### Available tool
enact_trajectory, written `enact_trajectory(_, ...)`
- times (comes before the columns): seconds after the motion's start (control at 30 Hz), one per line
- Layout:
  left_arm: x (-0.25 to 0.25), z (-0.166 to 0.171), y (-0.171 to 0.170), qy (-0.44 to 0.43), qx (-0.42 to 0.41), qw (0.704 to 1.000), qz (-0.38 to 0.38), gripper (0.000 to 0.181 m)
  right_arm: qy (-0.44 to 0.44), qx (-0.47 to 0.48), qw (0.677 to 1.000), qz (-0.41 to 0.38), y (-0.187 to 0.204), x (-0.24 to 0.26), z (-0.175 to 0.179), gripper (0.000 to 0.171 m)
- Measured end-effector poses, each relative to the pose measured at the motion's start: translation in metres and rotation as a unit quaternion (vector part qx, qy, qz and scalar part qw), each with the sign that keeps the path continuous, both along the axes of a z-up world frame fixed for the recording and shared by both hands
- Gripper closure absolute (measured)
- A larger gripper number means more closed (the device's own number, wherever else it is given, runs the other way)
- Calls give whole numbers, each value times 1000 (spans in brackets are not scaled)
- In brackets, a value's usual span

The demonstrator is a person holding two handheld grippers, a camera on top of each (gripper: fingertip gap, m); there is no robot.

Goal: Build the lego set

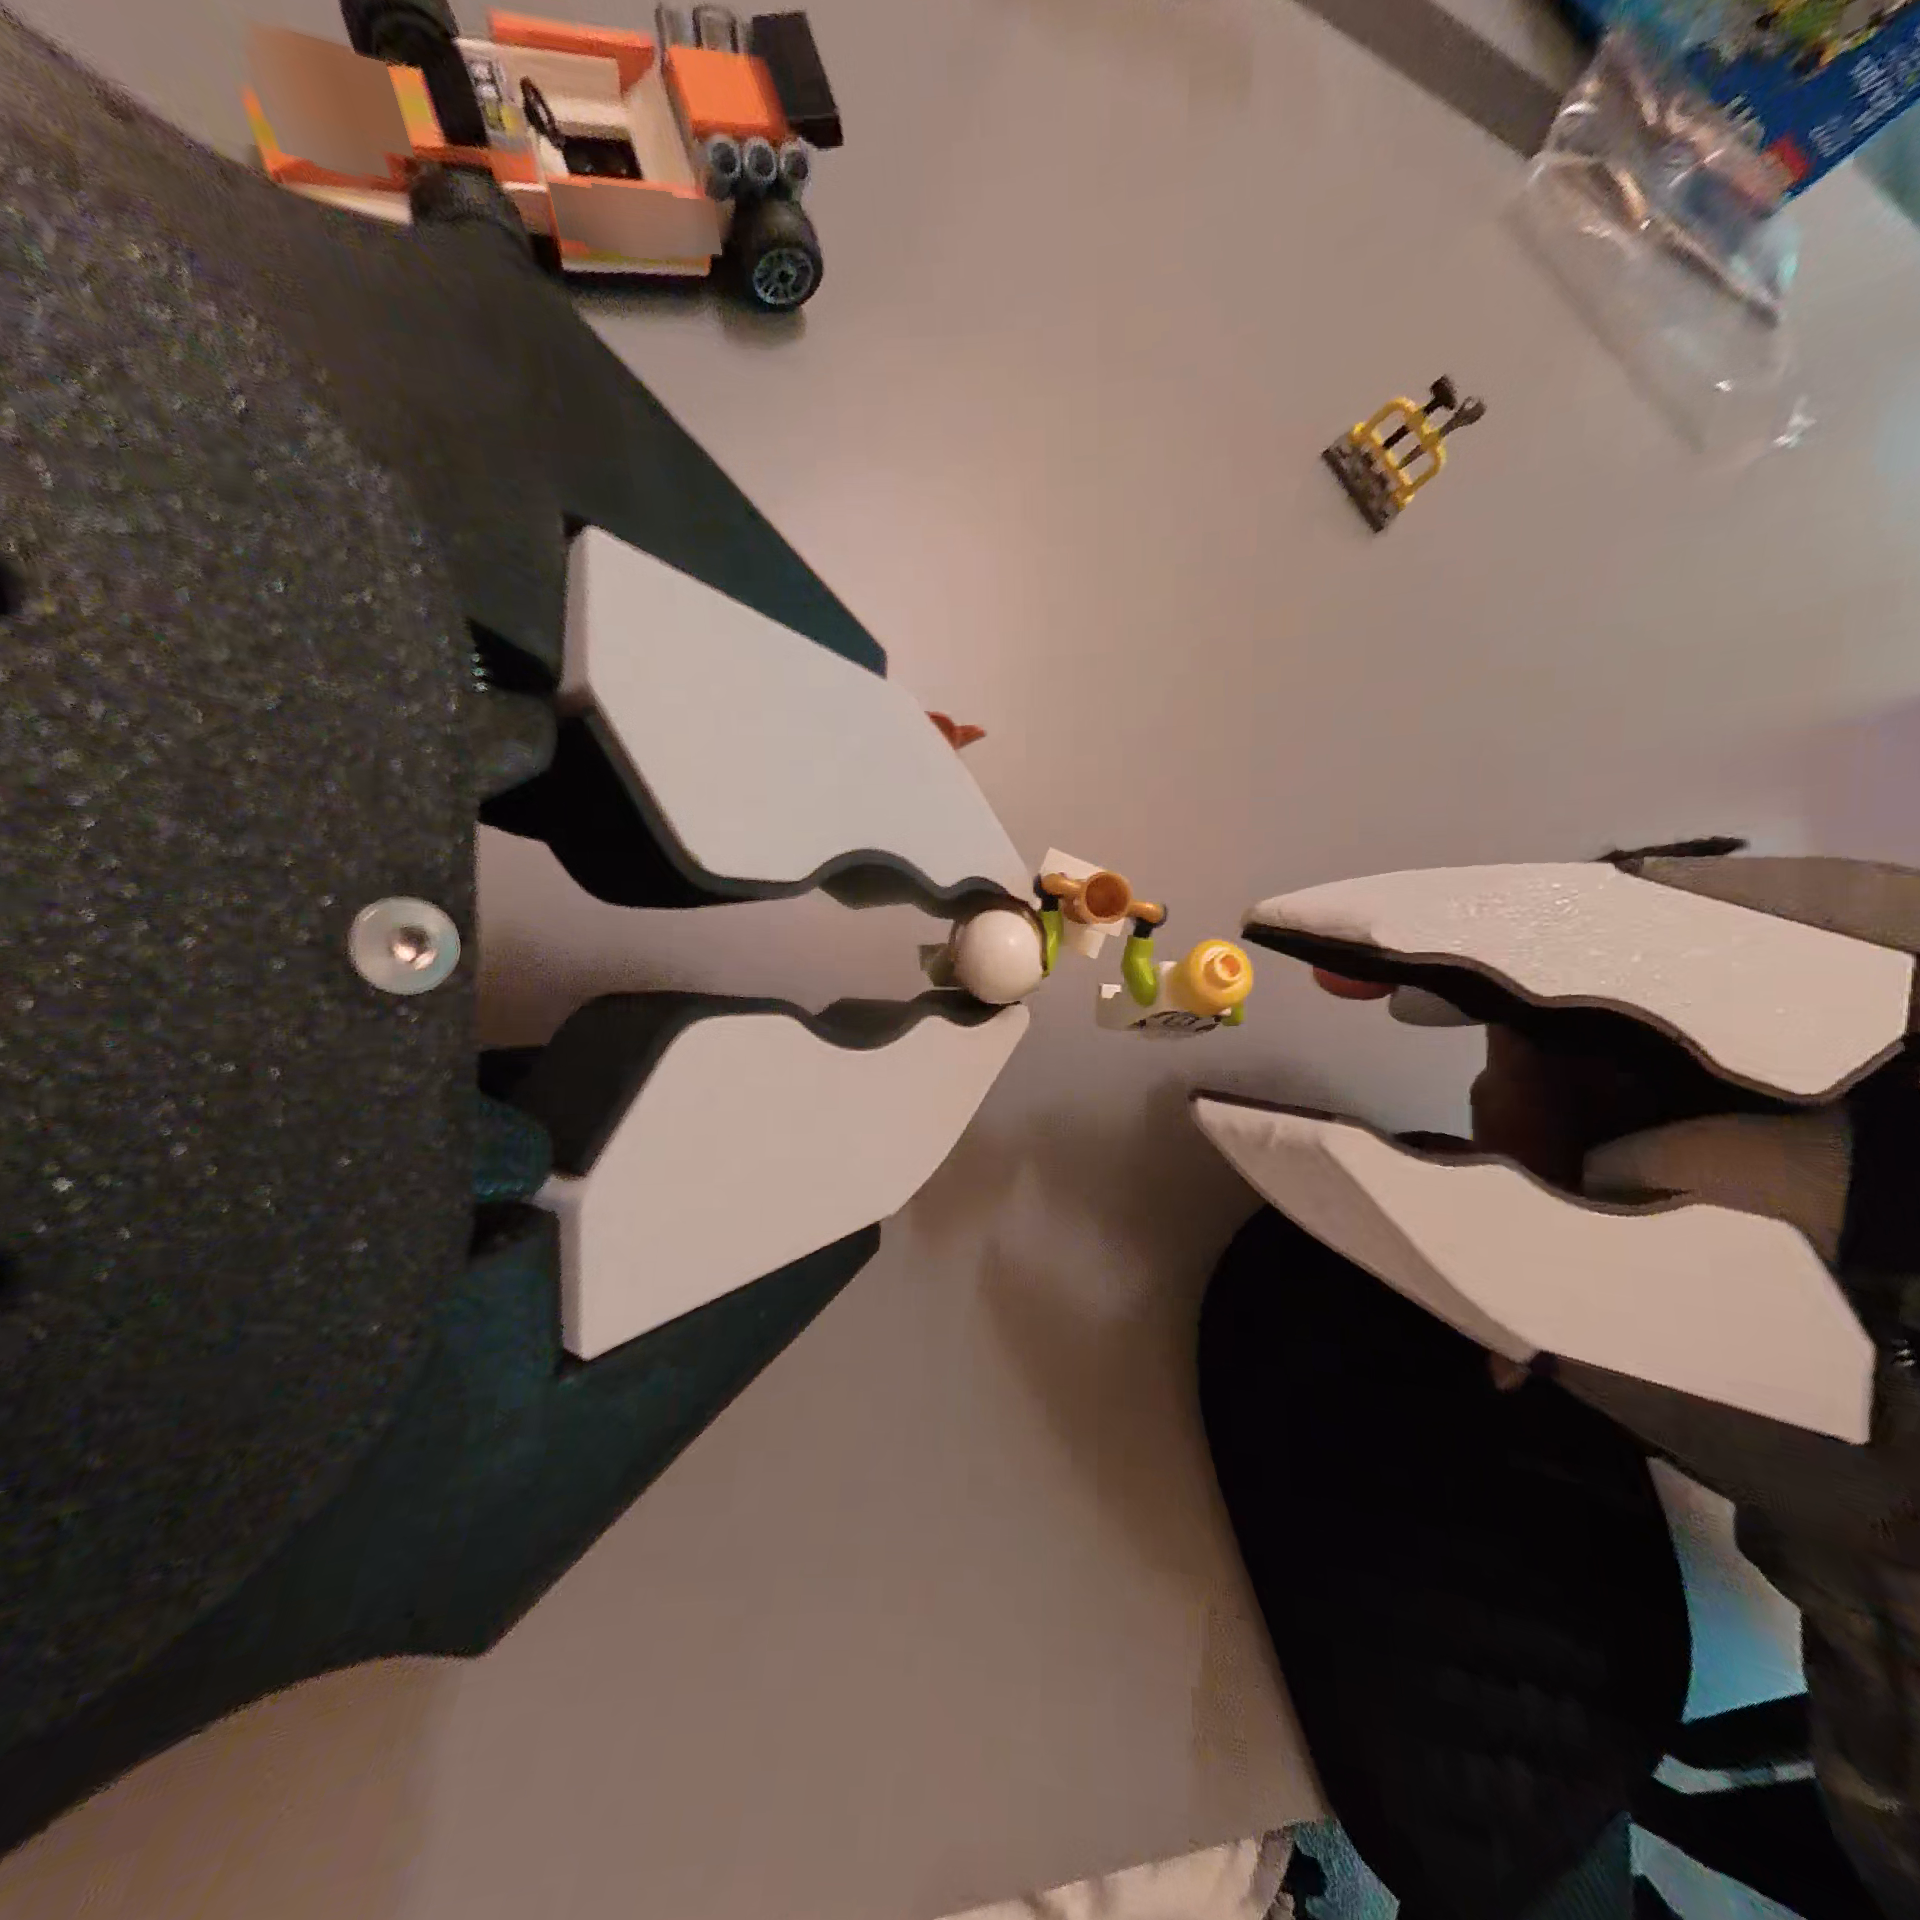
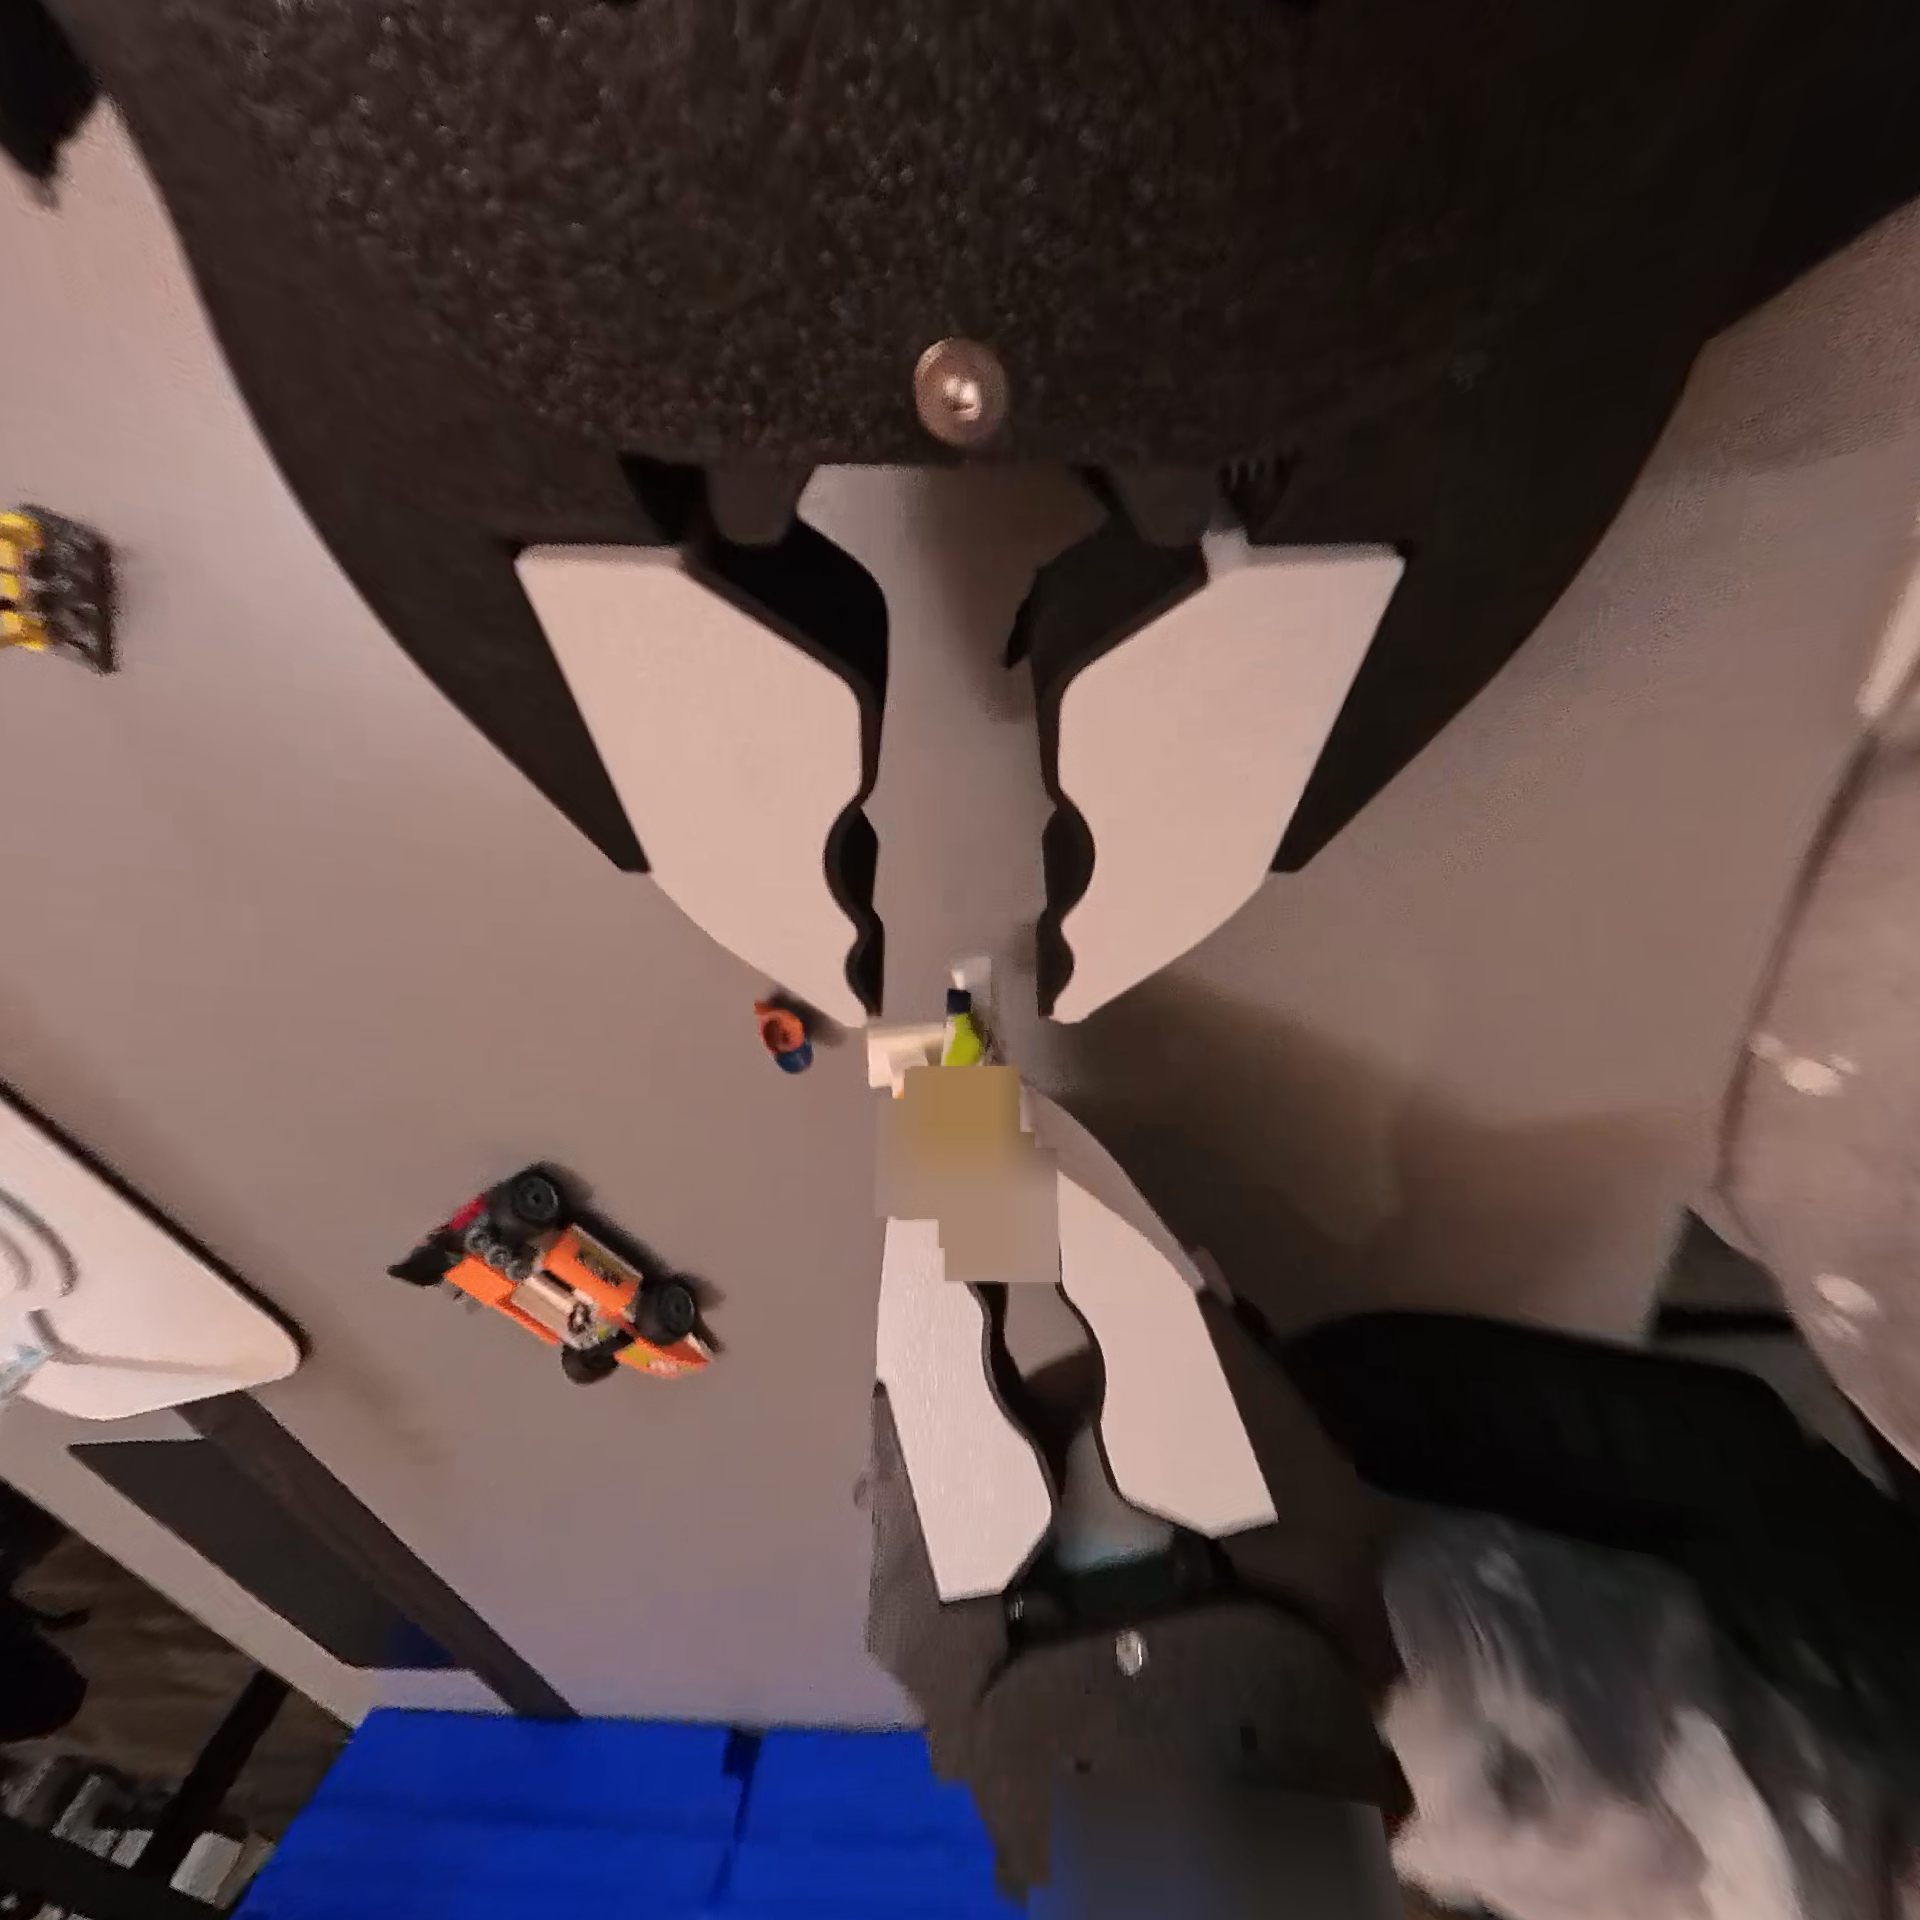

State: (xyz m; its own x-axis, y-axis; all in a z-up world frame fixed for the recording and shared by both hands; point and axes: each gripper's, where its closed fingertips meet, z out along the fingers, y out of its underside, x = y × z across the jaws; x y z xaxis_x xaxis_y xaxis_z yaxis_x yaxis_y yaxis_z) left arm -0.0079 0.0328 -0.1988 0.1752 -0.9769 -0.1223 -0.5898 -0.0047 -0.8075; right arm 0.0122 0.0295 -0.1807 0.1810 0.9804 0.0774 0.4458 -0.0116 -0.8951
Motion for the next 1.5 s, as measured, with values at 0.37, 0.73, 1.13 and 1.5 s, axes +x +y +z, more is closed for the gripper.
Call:
enact_trajectory(0.37, -3, -31, -2, 67, -117, 991, 20, 168, -141, 76, 987, 19, 9, -8, -42, 159)
enact_trajectory(0.73, 0, -42, 0, 103, -186, 977, 7, 168, -186, 35, 982, 27, 18, 0, -55, 149)
enact_trajectory(1.13, -3, -44, 3, 146, -161, 976, -15, 168, -167, -12, 985, 46, 19, -6, -48, 161)
enact_trajectory(1.5, -4, -46, 8, 227, -105, 968, -26, 169, -204, -135, 969, 43, 19, -1, -49, 161)
